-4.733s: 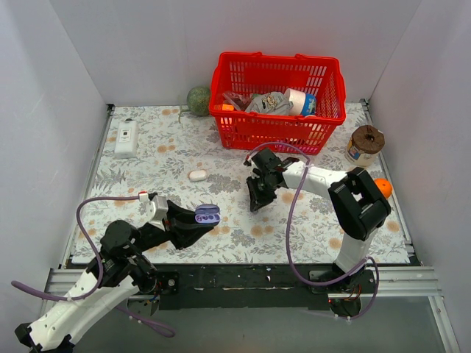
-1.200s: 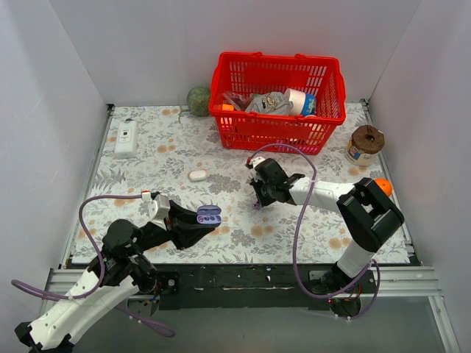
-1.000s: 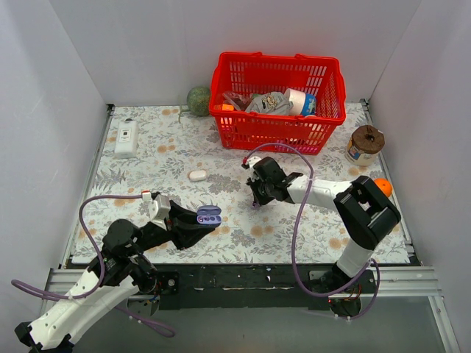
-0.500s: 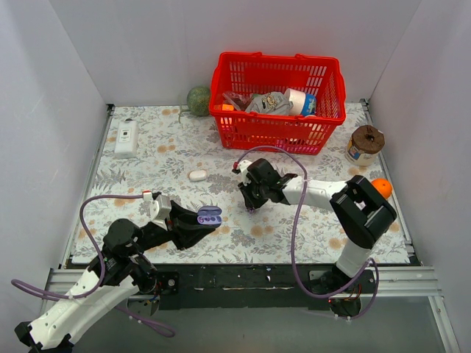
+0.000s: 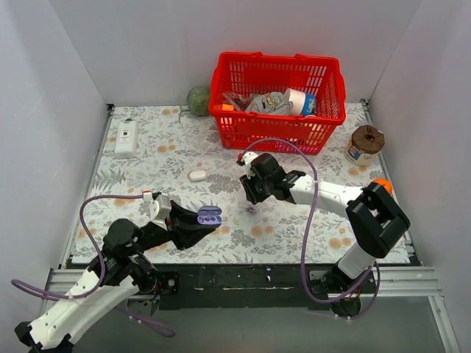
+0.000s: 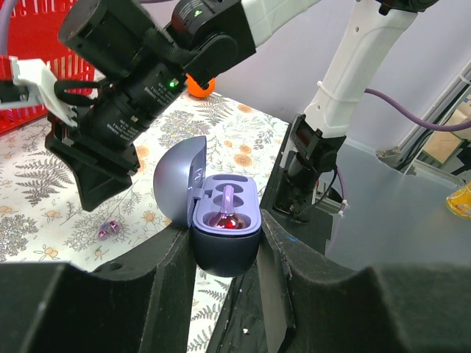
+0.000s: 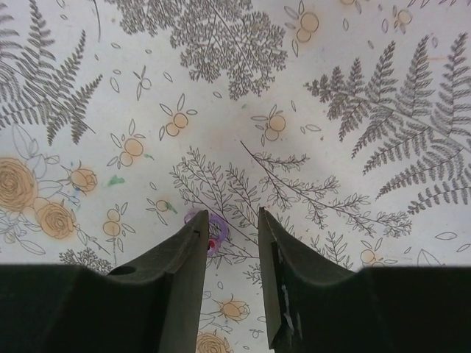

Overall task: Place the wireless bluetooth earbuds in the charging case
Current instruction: Adjust the earbud at the center of the board.

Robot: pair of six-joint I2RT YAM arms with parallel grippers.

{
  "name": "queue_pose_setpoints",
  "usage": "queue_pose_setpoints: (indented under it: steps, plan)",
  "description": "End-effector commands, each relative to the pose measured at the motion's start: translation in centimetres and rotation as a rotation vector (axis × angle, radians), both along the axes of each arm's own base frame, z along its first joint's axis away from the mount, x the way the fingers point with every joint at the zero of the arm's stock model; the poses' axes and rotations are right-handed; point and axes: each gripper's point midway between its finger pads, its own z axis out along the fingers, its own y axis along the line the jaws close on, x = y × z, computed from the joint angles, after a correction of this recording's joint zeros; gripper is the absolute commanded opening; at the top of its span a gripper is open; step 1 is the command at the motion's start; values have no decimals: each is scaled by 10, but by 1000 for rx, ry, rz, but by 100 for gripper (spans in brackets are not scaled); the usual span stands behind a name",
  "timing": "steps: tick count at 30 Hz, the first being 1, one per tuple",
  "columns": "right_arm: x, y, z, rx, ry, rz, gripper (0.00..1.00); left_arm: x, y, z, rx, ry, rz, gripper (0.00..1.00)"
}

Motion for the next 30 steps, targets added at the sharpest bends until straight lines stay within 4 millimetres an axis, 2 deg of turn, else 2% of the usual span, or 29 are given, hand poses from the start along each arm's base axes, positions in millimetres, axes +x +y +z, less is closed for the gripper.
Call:
queue_pose_setpoints:
  steps: [1,15,30]
  plan:
    - [-7,-8,-20,-60,46,11,40,-1,-1,5,-11,-13,-9,0]
    - [-20,-10,-38,-74,102,51,42,-2,-1,5,-13,-5,-12,0]
    - [-34,-13,-44,-59,134,64,42,-2,-1,4,-15,-2,-14,0]
